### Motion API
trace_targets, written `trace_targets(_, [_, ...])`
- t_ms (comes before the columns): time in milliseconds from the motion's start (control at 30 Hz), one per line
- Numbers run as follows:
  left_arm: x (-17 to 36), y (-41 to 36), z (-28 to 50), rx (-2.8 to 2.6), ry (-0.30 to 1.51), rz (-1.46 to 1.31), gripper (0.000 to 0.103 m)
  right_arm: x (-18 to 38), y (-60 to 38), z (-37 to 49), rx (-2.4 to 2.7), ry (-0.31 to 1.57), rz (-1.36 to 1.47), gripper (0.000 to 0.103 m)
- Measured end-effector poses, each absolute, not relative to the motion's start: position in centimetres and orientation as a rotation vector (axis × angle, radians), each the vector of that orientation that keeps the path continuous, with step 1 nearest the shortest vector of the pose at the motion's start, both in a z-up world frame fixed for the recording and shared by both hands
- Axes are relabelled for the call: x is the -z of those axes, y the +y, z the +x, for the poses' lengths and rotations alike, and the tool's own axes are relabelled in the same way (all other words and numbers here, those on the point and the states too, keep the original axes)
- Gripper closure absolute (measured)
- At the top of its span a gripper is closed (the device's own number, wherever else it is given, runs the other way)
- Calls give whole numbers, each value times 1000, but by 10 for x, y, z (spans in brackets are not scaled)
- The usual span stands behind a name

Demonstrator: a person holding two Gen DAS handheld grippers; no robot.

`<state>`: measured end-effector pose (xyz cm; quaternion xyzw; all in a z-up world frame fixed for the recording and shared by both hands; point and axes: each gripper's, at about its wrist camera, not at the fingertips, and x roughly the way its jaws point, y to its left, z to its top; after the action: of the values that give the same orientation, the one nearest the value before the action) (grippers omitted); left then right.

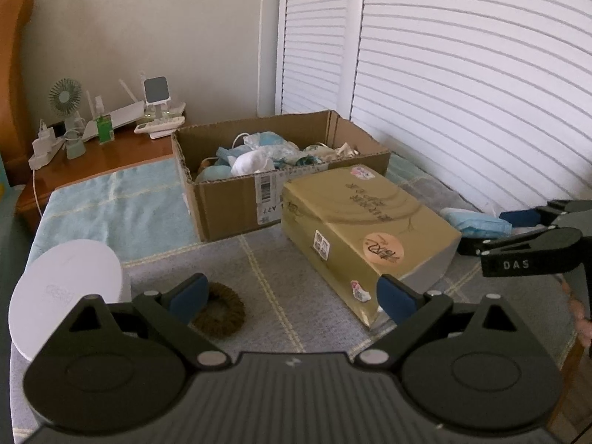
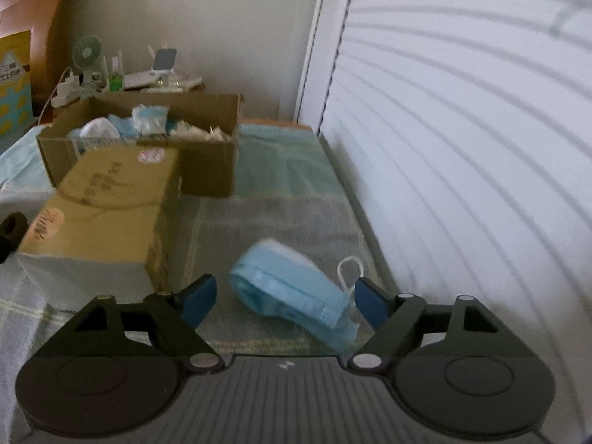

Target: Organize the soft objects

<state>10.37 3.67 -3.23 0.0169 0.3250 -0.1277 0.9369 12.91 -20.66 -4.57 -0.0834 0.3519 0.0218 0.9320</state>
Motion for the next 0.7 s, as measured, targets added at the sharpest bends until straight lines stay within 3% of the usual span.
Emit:
trace_targets(167, [38, 37, 110, 237, 693, 57, 9, 57, -214, 135, -55, 758, -134, 16])
trace_targets(333, [37, 36, 118, 230, 736, 159, 25, 62, -213, 136, -78, 771, -118, 14])
trace_targets(700, [51, 27, 156, 236, 909, 365, 32, 63, -213, 135, -106, 768, -110, 10])
